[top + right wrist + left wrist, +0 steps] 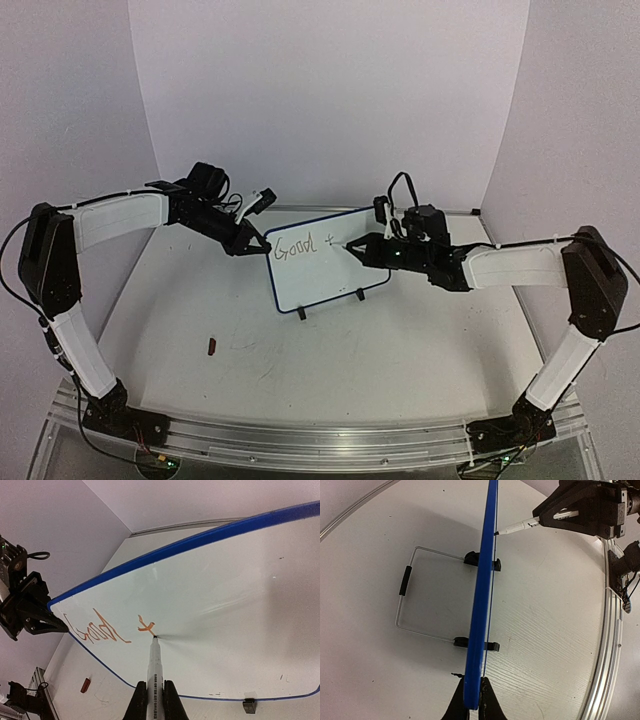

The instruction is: Write a sentence on the whiteboard

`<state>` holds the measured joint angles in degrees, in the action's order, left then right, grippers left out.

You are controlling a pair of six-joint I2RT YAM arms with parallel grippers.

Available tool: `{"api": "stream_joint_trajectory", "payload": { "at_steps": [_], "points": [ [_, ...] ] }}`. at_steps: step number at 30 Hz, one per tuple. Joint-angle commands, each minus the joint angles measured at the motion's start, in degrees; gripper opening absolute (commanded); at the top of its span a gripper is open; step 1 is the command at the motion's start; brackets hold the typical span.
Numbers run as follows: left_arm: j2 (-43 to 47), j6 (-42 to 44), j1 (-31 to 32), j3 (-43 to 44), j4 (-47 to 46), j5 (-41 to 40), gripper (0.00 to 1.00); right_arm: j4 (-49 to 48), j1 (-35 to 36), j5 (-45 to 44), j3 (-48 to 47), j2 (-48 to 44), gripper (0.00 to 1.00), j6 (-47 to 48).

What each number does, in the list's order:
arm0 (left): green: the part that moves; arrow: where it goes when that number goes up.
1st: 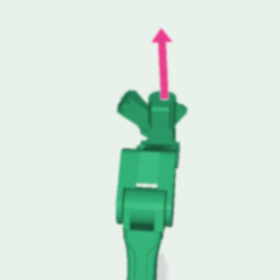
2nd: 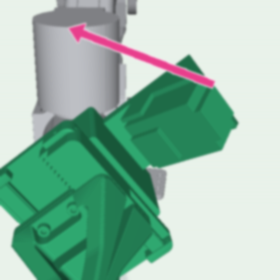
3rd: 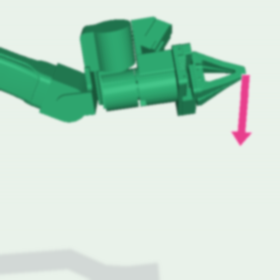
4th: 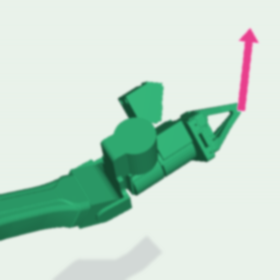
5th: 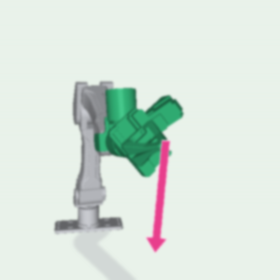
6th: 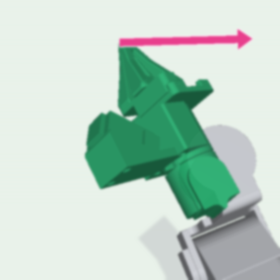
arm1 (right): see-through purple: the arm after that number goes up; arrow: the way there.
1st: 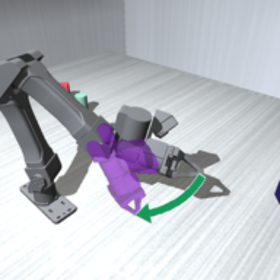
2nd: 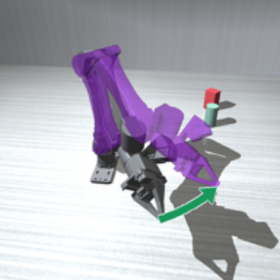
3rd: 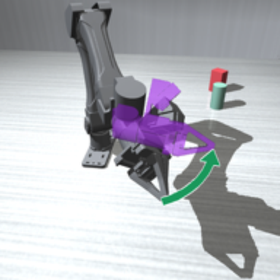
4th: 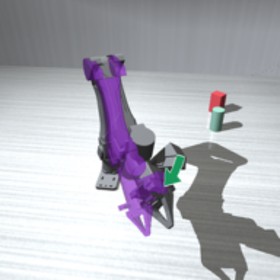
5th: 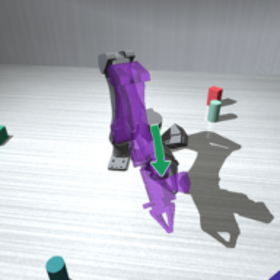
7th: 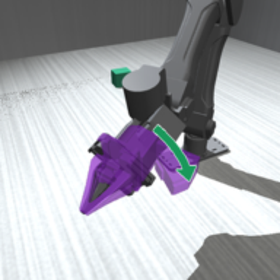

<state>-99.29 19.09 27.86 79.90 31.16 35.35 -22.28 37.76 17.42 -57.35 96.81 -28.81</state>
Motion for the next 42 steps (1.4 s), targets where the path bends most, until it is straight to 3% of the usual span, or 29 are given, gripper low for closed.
{"api": "stream_joint_trajectory", "payload": {
  "at_steps": [1, 20, 32, 42],
  "points": [
    [-2.41, 2.97, 0.36, 0.08, 4.17, -6.83, 0.0, -1.8, -0.14, -1.57, 0.38, 1.18, 0.0, -0.62],
    [-2.05, 3.01, 0.38, 0.07, 4.26, -6.94, 0.0, -1.2, -0.14, -5.59, 1.2, -2.27, 0.0, -0.63],
    [-2.23, 2.97, 0.36, 0.08, 4.18, -6.97, 0.0, -4.15, -0.12, 2.52, 3.23, -8.67, 0.0, 0.15],
    [-2.39, 2.97, 0.36, 0.0, 4.17, -6.94, 0.0, -3.43, -0.14, -3.02, -0.19, -5.05, 0.0, -0.1]
  ]
}}
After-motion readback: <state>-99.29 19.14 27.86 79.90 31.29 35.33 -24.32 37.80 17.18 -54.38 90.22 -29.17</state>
